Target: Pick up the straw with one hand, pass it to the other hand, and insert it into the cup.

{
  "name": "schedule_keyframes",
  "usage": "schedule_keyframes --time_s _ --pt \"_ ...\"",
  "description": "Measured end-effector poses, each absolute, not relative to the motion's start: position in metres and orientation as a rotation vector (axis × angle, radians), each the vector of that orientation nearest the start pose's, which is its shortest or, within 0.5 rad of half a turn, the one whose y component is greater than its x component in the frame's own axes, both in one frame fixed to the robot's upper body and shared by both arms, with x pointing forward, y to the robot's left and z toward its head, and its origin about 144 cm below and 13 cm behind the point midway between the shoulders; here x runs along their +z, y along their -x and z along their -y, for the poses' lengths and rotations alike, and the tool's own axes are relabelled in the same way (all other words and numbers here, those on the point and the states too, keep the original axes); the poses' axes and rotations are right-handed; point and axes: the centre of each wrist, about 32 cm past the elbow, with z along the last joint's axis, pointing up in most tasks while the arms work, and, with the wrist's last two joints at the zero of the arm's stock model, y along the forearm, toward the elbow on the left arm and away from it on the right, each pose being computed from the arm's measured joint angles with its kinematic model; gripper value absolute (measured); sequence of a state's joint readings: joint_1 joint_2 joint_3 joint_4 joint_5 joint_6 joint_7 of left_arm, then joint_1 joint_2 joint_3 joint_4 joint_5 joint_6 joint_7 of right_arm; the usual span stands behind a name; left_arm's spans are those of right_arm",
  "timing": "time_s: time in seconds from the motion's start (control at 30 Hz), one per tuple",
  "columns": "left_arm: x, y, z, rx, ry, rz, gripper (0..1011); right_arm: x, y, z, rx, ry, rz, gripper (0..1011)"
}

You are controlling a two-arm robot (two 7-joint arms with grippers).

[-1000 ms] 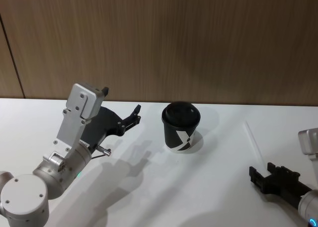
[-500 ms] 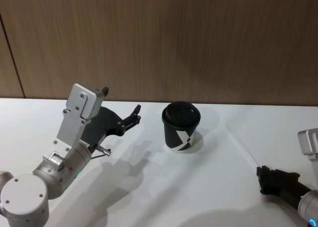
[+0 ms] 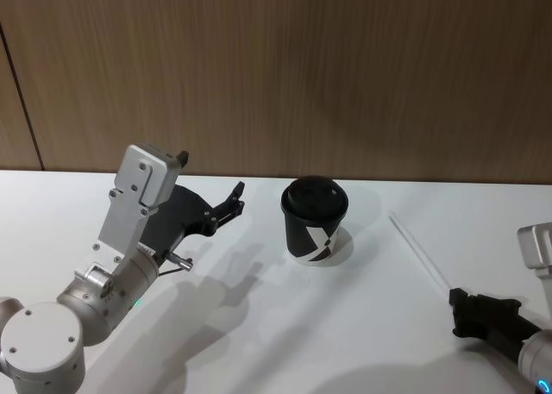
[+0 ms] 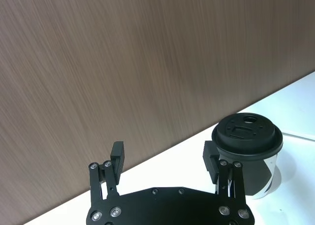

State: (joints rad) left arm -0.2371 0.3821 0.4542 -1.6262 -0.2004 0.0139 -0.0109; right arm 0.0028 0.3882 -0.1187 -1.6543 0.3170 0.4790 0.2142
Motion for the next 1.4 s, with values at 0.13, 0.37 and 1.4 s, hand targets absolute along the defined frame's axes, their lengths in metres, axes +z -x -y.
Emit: schedule_keyframes --time_s 0.13,0.37,1.4 --pt "1.204 -0.492 -0.198 1.124 -0.061 0.268 1003 1.171 -0.457 0.298 -1.213 0.379 -0.267 0" --pt "1.204 -0.492 -0.198 1.124 -0.061 0.268 1003 1.174 -0.459 0.306 -1.196 0.389 -0.172 0" --pt "1.204 -0.492 -0.198 1.124 -0.061 0.267 1003 1.215 -0.482 0.358 -0.942 0.325 0.331 0"
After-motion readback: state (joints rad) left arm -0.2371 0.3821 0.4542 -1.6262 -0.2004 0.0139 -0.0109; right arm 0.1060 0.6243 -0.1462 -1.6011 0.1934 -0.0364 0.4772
